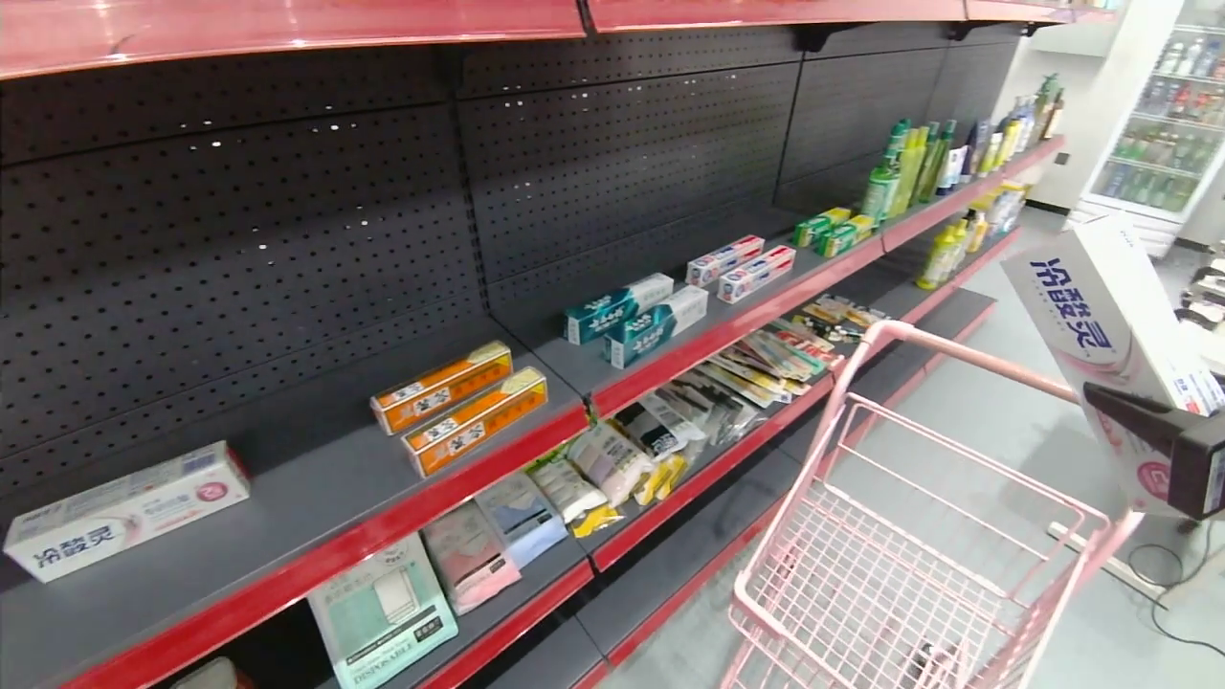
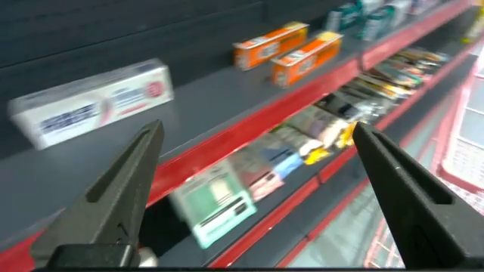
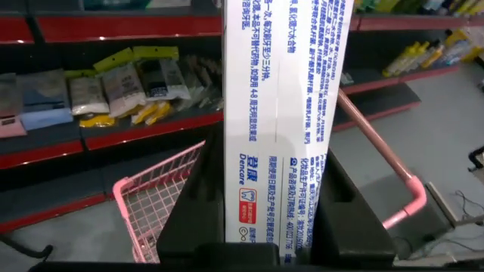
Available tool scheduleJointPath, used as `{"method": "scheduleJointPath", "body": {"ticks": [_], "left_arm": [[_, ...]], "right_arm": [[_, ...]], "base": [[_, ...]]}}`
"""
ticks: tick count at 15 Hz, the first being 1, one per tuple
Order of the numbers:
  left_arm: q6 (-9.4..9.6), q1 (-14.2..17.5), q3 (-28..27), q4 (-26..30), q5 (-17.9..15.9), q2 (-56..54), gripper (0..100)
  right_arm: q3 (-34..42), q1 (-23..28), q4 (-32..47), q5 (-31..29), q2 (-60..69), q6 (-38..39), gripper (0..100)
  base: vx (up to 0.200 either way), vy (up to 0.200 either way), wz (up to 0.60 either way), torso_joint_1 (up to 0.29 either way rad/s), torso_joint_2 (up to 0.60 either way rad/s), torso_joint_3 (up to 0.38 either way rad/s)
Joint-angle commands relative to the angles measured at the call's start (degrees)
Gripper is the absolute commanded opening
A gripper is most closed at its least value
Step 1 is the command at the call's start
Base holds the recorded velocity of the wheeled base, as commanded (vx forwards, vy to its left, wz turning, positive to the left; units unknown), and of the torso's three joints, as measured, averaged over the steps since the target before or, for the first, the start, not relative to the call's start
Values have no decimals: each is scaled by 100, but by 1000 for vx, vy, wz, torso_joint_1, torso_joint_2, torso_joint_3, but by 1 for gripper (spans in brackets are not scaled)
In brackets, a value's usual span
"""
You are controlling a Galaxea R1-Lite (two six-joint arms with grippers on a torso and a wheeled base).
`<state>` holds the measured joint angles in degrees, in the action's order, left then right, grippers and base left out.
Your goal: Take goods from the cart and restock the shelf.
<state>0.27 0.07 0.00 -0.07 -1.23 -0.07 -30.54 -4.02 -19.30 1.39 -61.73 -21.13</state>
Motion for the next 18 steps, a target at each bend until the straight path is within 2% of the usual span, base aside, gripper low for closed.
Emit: {"method": "scheduleJointPath", "body": {"ticks": [1,14,18], "left_arm": [[0,1,0,-1,0,7,100],[0,1,0,-1,0,7,100],[61,1,0,-10,-53,7,100]], "right_arm": [[39,-2,5,2,-14,-6,0],[180,-2,-4,-16,-49,3,0],[364,-2,-13,-227,-5,21,0]], "base": [[0,0,600,7,2,2],[0,0,600,3,3,1],[0,0,0,0,0,0]]}}
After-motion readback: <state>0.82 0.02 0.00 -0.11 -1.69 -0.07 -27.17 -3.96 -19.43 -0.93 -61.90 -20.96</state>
